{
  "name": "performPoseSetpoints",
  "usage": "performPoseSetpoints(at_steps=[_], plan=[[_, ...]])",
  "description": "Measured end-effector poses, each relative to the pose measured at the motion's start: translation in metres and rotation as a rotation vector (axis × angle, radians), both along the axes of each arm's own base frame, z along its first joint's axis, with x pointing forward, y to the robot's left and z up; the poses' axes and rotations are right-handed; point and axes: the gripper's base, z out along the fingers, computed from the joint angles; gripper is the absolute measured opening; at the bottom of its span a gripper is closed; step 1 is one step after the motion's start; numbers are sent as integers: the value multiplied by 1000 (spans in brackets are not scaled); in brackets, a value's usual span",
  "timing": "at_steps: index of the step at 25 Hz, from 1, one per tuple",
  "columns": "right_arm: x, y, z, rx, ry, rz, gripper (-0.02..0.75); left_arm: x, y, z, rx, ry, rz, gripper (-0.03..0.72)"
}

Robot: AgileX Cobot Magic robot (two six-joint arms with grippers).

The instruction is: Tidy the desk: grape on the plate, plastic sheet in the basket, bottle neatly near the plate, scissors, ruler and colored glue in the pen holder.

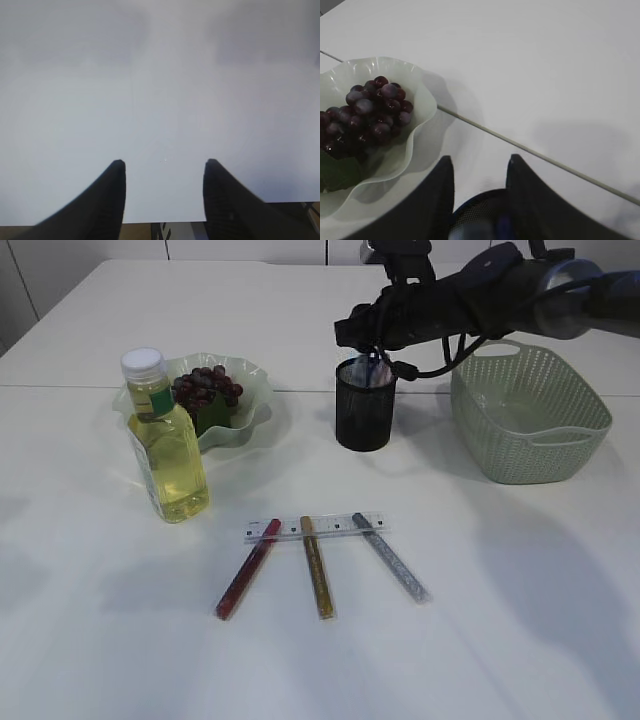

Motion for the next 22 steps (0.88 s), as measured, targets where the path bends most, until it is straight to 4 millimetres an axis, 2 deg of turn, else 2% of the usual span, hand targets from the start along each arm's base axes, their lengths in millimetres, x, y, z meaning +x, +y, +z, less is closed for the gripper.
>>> performPoseSetpoints(at_steps=[4, 7, 9, 14, 17, 19, 22], plan=[[-1, 1, 0, -1, 6, 9, 302, 0, 0, 0, 0, 0, 0, 364], [-2, 0, 6, 0, -6, 11, 302, 0, 0, 0, 0, 0, 0, 363], [-5, 0, 22, -13, -35, 22, 302, 0, 0, 0, 0, 1, 0, 363], [-28, -6, 84, -43, -64, 43, 302, 0, 0, 0, 0, 1, 0, 363], [-53, -11, 121, -124, -2, 10, 302, 0, 0, 0, 0, 1, 0, 363], [-70, -16, 140, -214, 31, -14, 302, 0, 0, 0, 0, 1, 0, 363], [-96, -11, 163, -325, 55, -14, 302, 1, 0, 0, -1, -10, 1, 363]])
